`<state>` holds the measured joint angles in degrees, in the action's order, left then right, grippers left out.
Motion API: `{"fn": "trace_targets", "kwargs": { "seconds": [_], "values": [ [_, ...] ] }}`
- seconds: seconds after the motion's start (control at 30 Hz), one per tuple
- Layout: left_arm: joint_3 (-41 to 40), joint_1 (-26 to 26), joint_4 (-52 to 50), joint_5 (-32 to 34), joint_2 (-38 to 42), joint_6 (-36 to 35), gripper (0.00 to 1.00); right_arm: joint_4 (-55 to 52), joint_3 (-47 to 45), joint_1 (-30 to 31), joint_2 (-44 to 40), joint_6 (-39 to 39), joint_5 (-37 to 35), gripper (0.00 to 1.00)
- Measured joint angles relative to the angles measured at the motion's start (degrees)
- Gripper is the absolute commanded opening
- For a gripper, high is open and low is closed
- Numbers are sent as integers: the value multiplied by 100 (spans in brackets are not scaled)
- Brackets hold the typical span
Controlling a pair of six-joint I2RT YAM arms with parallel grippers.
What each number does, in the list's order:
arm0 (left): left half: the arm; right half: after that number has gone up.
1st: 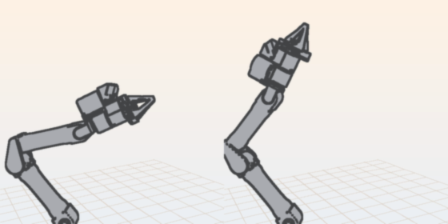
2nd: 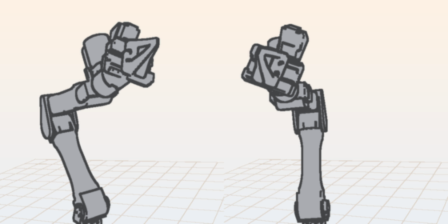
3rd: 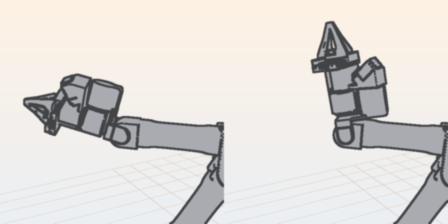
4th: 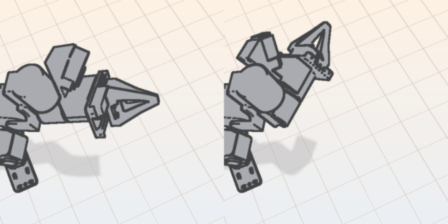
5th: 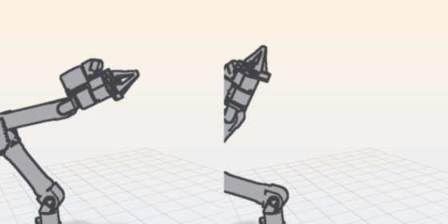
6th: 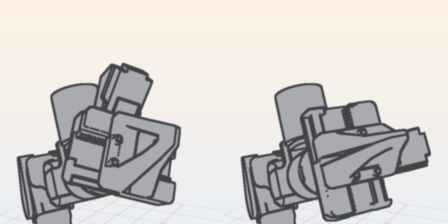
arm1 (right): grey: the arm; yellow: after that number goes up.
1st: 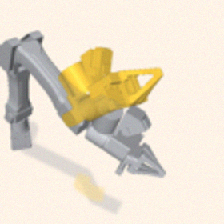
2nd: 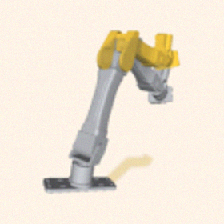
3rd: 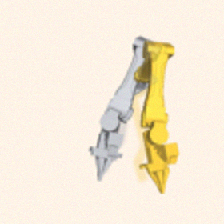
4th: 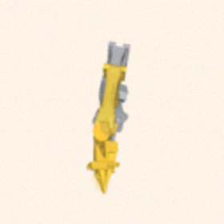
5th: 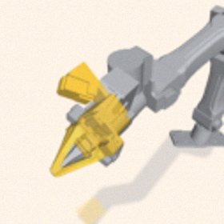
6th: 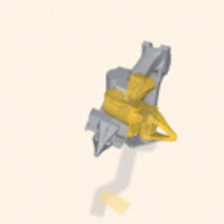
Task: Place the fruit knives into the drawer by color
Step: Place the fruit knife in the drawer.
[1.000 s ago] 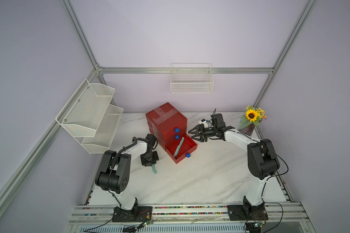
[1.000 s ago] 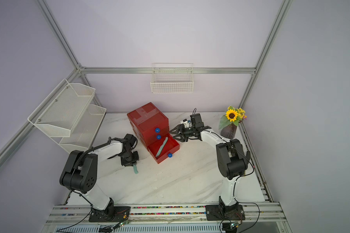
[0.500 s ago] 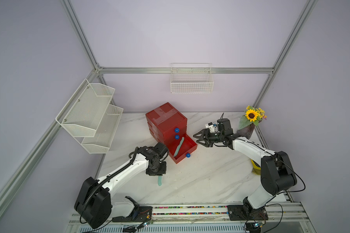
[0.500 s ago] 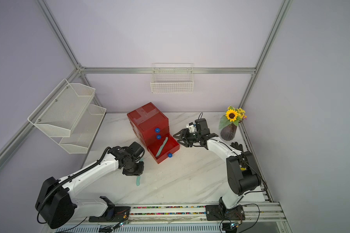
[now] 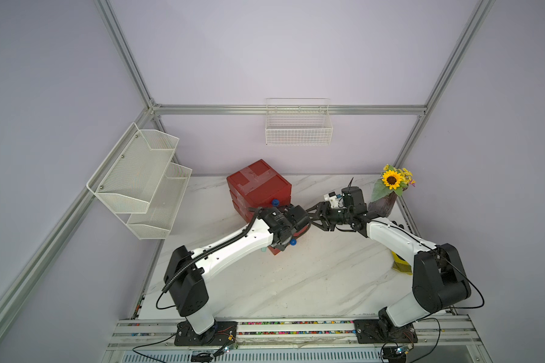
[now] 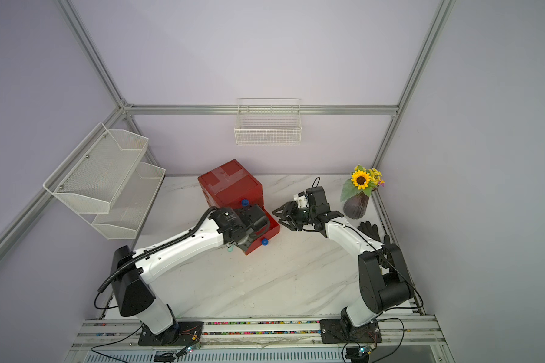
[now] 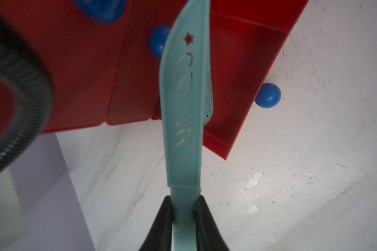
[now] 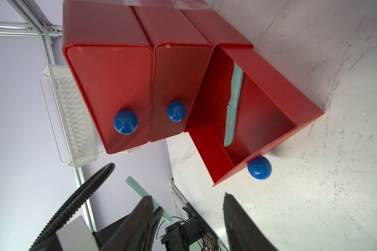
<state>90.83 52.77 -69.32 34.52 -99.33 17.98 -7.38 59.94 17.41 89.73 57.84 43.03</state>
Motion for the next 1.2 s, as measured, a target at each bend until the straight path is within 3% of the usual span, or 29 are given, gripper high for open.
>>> {"fn": "trace_targets", "kwargs": {
  "seconds": [0.23,0.43,0.53,0.63,0.7,0.73,0.83,0.93,1.03,1.1,1.13,1.2],
  "values": [
    [136,55,789,1029,-828,-1163,21,-33,-105,-103,-273,127,-92,55],
    [282,-59,1432,1311,-1228,-1464,22,-151,-149,-232,-450,195,-275,55],
    [358,-103,1746,1397,-1427,-1519,27,-214,-177,-243,-474,210,-269,55],
    [387,-125,1963,1453,-1606,-1580,50,-348,-212,-254,-494,229,-271,55],
    [509,-140,1969,1486,-1751,-1617,95,-385,-234,-289,-505,247,-323,55],
    [568,-140,1952,1495,-1799,-1613,100,-387,-236,-310,-505,249,-339,55],
    [789,-138,1744,1469,-1843,-1558,100,-358,-238,-343,-525,249,-348,53],
    [1268,-90,1316,1252,-1843,-1414,100,-267,-341,-337,-647,273,-345,44],
    [2009,-26,1012,1128,-1779,-1158,98,2,-664,-321,-796,463,-330,26],
    [2651,-57,796,946,-1709,-1001,95,208,-981,-310,-820,647,-313,7],
    [2990,-103,673,863,-1707,-942,89,243,-1104,-308,-807,767,-319,1],
    [3840,-391,409,535,-1709,-695,48,273,-1314,-293,-734,896,-317,0]
  ]
}}
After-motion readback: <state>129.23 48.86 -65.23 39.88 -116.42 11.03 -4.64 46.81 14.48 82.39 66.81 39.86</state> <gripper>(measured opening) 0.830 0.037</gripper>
